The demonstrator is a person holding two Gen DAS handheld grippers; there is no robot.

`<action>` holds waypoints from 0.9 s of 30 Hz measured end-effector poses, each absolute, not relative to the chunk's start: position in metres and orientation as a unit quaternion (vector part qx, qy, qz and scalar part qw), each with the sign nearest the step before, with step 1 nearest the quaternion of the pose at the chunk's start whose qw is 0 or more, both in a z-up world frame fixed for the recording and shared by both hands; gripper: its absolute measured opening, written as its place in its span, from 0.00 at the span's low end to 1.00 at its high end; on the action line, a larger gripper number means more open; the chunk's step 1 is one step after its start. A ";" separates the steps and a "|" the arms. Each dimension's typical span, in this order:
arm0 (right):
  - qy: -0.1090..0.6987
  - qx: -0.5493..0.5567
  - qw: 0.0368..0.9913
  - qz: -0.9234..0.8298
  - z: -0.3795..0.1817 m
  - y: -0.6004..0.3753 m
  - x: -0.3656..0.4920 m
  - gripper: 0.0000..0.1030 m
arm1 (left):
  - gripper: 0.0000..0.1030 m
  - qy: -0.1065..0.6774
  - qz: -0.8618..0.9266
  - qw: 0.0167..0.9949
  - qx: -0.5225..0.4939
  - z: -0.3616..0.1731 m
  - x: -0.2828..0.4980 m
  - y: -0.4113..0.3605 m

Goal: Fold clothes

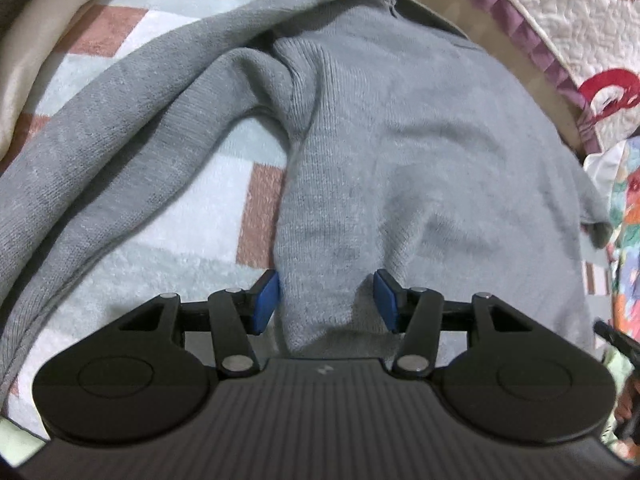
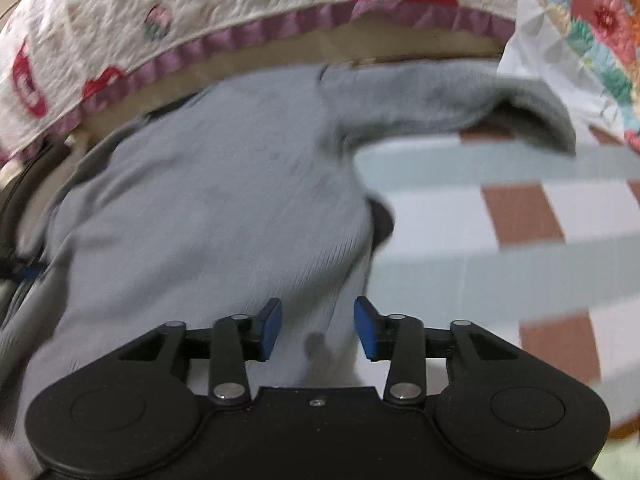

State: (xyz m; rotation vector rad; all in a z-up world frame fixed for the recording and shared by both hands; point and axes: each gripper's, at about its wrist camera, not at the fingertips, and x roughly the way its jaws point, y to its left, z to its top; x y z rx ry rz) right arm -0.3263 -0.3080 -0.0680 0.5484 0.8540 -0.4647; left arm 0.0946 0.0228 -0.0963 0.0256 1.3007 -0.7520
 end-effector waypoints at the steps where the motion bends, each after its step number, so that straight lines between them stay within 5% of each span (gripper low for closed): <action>1: 0.415 0.267 0.843 -0.213 -0.068 -0.302 -0.333 0.44 | 0.50 0.591 -0.340 0.731 0.015 -0.097 0.094 0.022; 5: 0.429 0.300 0.832 -0.182 -0.066 -0.282 -0.353 0.47 | 0.50 0.589 -0.343 0.732 0.015 -0.096 0.089 0.022; 8: 0.430 0.318 0.825 -0.180 -0.069 -0.277 -0.353 0.64 | 0.50 0.589 -0.349 0.729 0.010 -0.093 0.086 0.023; 13: 0.433 0.313 0.826 -0.179 -0.082 -0.276 -0.335 0.64 | 0.53 0.591 -0.368 0.718 0.015 -0.089 0.075 0.020; 14: 0.436 0.307 0.828 -0.173 -0.086 -0.276 -0.331 0.51 | 0.54 0.591 -0.368 0.717 0.024 -0.089 0.073 0.018; 15: 0.438 0.302 0.830 -0.168 -0.090 -0.276 -0.328 0.12 | 0.54 0.594 -0.366 0.715 0.033 -0.091 0.072 0.016; 20: 0.344 0.296 0.867 -0.205 -0.026 -0.286 -0.376 0.06 | 0.46 0.589 -0.370 0.717 0.047 -0.087 0.065 0.020; 24: 0.444 0.243 0.814 -0.285 -0.055 -0.290 -0.394 0.05 | 0.47 0.601 -0.367 0.709 0.034 -0.090 0.069 0.020; 27: 0.438 0.301 0.791 -0.303 -0.070 -0.297 -0.399 0.06 | 0.50 0.617 -0.373 0.691 0.041 -0.092 0.069 0.016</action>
